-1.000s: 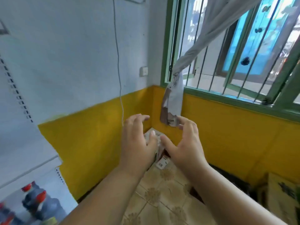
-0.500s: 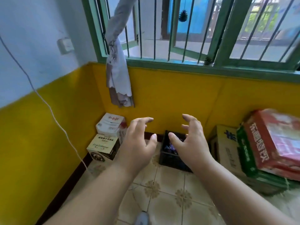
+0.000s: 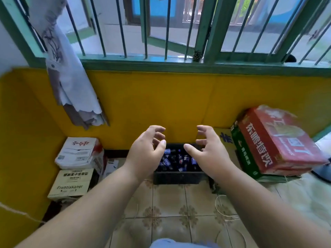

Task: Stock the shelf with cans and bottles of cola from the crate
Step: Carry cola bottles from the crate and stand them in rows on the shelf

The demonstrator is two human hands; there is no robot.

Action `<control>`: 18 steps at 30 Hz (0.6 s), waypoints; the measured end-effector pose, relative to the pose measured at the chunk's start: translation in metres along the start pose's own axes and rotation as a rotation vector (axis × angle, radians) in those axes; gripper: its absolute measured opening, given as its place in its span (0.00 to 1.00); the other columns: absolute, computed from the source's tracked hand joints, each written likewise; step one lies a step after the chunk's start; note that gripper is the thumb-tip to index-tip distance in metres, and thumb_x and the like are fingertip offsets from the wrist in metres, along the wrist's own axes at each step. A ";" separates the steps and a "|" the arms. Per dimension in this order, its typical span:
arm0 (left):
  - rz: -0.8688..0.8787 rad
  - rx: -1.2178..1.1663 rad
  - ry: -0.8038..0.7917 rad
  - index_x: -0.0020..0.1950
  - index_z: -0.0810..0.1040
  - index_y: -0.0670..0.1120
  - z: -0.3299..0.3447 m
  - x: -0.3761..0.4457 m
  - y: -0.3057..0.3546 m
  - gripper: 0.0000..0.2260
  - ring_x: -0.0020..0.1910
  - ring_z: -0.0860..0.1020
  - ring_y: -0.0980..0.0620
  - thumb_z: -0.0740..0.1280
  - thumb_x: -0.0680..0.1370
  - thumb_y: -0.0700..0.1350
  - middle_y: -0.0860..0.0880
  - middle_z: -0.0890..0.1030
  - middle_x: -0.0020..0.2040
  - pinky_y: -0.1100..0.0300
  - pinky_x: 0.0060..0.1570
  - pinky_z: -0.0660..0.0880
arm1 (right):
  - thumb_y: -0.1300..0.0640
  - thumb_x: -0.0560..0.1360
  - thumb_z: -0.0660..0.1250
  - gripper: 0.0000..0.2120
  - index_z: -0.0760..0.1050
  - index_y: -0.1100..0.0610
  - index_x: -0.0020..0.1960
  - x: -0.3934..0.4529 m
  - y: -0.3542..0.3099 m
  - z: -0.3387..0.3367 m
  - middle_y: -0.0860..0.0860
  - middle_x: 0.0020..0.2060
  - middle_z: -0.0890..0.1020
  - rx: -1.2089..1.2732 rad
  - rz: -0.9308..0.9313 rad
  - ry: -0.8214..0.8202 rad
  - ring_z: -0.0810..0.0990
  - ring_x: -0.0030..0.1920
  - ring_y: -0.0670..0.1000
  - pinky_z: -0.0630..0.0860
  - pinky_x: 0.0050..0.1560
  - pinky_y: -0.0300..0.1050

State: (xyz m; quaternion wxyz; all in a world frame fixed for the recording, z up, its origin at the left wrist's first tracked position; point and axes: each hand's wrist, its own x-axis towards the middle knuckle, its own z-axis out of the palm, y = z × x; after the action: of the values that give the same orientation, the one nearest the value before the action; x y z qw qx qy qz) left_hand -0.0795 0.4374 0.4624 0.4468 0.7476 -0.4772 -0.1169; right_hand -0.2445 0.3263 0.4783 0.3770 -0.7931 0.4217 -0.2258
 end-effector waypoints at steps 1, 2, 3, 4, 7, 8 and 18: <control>-0.005 -0.015 -0.023 0.65 0.73 0.53 0.008 0.009 -0.003 0.12 0.50 0.78 0.59 0.65 0.81 0.47 0.57 0.79 0.53 0.55 0.46 0.81 | 0.47 0.75 0.73 0.33 0.62 0.46 0.75 0.008 0.007 0.000 0.46 0.71 0.71 -0.003 0.013 -0.009 0.74 0.63 0.45 0.72 0.51 0.34; -0.012 -0.028 -0.048 0.65 0.73 0.54 0.016 0.019 -0.006 0.12 0.50 0.78 0.59 0.65 0.81 0.47 0.57 0.79 0.53 0.55 0.46 0.81 | 0.47 0.75 0.73 0.33 0.62 0.46 0.75 0.017 0.015 0.000 0.46 0.70 0.71 -0.008 0.024 -0.017 0.74 0.62 0.45 0.72 0.50 0.34; -0.021 -0.034 -0.074 0.65 0.73 0.54 0.025 0.028 -0.008 0.12 0.50 0.78 0.59 0.65 0.81 0.47 0.57 0.79 0.53 0.55 0.46 0.81 | 0.47 0.75 0.73 0.33 0.62 0.46 0.75 0.027 0.023 0.000 0.46 0.70 0.71 -0.011 0.036 -0.024 0.74 0.62 0.44 0.73 0.49 0.34; -0.031 -0.033 -0.101 0.65 0.73 0.54 0.035 0.038 -0.011 0.13 0.50 0.78 0.59 0.65 0.81 0.47 0.57 0.79 0.53 0.55 0.47 0.81 | 0.47 0.75 0.73 0.33 0.62 0.45 0.75 0.038 0.031 0.000 0.46 0.70 0.71 -0.008 0.049 -0.030 0.74 0.62 0.44 0.73 0.47 0.33; -0.075 -0.019 -0.171 0.66 0.72 0.54 0.065 0.072 -0.020 0.14 0.51 0.78 0.58 0.65 0.81 0.47 0.55 0.79 0.55 0.54 0.47 0.82 | 0.46 0.75 0.74 0.33 0.62 0.45 0.75 0.076 0.059 0.001 0.46 0.69 0.71 0.011 0.087 -0.050 0.74 0.61 0.43 0.73 0.46 0.32; -0.095 -0.015 -0.189 0.67 0.72 0.54 0.075 0.084 -0.022 0.14 0.51 0.78 0.57 0.65 0.81 0.47 0.55 0.78 0.56 0.55 0.47 0.82 | 0.46 0.75 0.74 0.33 0.62 0.45 0.75 0.091 0.067 0.002 0.46 0.69 0.71 0.016 0.096 -0.064 0.74 0.61 0.43 0.73 0.44 0.32; -0.547 -0.099 -0.150 0.65 0.72 0.57 0.168 0.212 -0.071 0.12 0.53 0.76 0.60 0.63 0.82 0.46 0.58 0.78 0.56 0.67 0.43 0.72 | 0.47 0.75 0.73 0.32 0.63 0.45 0.74 0.270 0.159 0.016 0.45 0.69 0.73 0.095 0.193 -0.243 0.76 0.59 0.44 0.73 0.43 0.35</control>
State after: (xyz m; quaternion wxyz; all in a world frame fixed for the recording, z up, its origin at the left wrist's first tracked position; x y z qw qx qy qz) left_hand -0.0277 0.1810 0.3639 0.3981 0.8151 -0.2834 -0.3111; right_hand -0.1662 0.0489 0.3542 0.4824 -0.7516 0.4362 -0.1104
